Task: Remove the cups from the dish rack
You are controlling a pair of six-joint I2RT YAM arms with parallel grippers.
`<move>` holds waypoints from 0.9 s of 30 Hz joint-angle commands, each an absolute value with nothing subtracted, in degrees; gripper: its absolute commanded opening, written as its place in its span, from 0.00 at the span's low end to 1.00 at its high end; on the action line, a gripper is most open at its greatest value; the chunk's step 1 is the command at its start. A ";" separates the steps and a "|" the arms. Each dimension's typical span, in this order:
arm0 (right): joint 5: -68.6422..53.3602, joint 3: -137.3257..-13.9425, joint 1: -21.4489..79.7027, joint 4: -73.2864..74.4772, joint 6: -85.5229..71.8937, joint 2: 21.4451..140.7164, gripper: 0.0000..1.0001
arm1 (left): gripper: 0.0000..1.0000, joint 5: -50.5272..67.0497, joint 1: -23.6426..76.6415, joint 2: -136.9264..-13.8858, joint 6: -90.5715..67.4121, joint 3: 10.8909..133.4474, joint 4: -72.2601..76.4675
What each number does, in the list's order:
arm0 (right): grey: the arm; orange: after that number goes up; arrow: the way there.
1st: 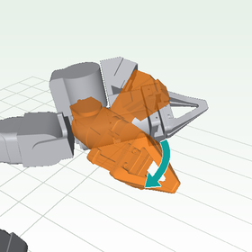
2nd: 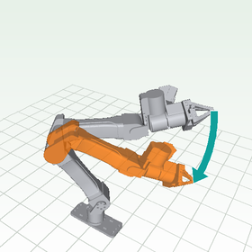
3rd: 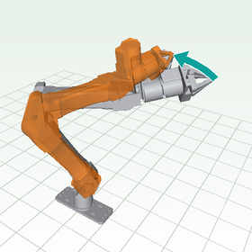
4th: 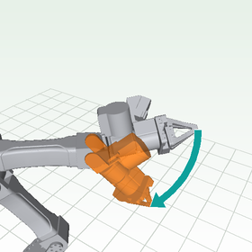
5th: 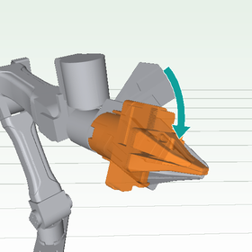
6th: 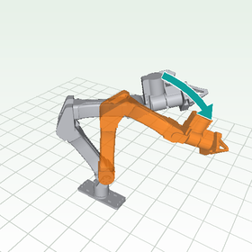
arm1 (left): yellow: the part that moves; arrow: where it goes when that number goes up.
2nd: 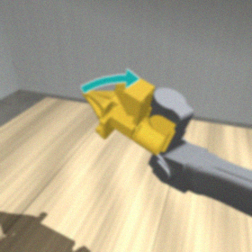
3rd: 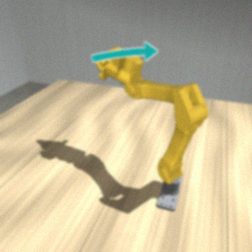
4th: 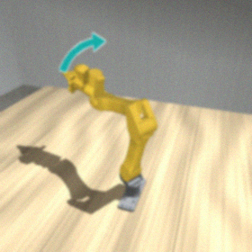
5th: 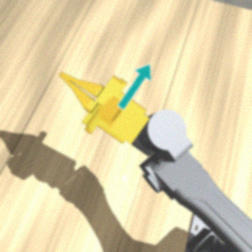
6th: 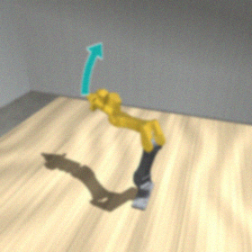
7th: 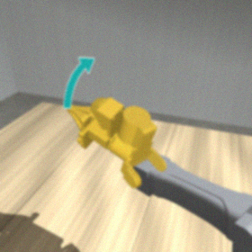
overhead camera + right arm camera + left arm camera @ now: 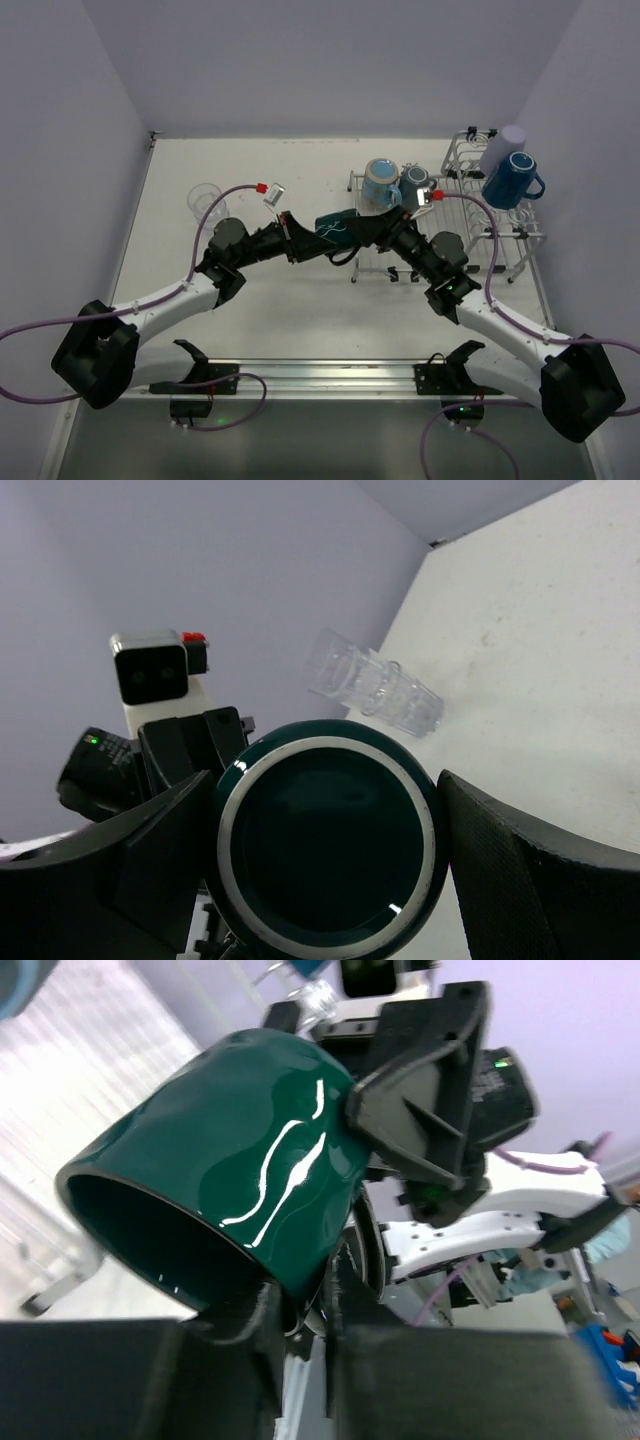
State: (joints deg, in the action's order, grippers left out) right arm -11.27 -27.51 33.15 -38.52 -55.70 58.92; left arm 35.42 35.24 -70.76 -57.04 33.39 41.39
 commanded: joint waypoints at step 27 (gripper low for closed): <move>-7.56 -33.23 30.23 -18.55 -45.71 50.72 0.99 | 0.00 -8.61 33.67 -80.58 -16.35 66.77 -27.50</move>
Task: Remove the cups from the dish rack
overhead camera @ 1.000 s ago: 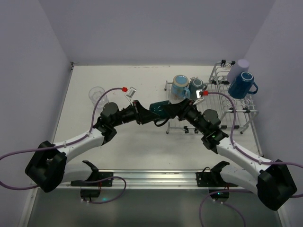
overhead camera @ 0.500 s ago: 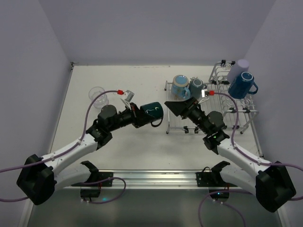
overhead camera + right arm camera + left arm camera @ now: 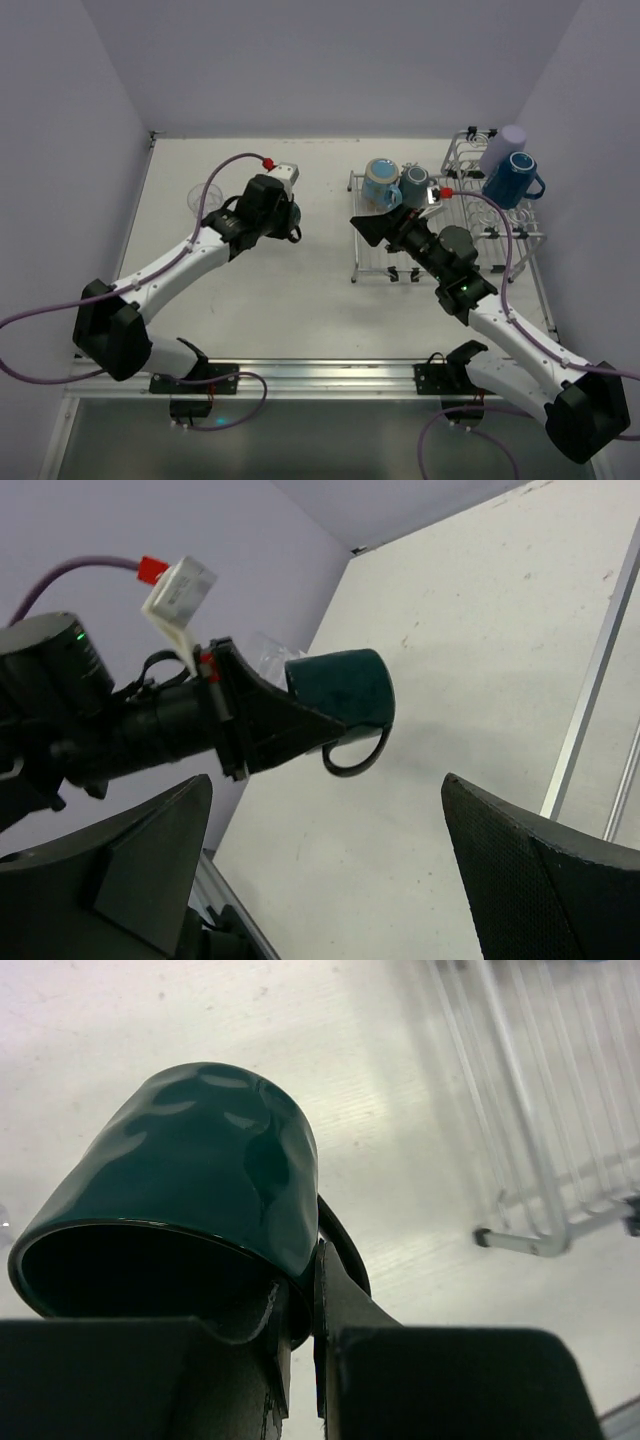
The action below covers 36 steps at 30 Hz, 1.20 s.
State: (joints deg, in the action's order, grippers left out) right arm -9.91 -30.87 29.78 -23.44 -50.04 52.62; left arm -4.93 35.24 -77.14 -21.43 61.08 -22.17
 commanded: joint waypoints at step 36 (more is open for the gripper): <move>-5.19 -34.19 32.96 -4.22 -37.62 48.17 0.99 | 0.47 -10.46 23.82 -106.71 -9.93 86.66 -43.51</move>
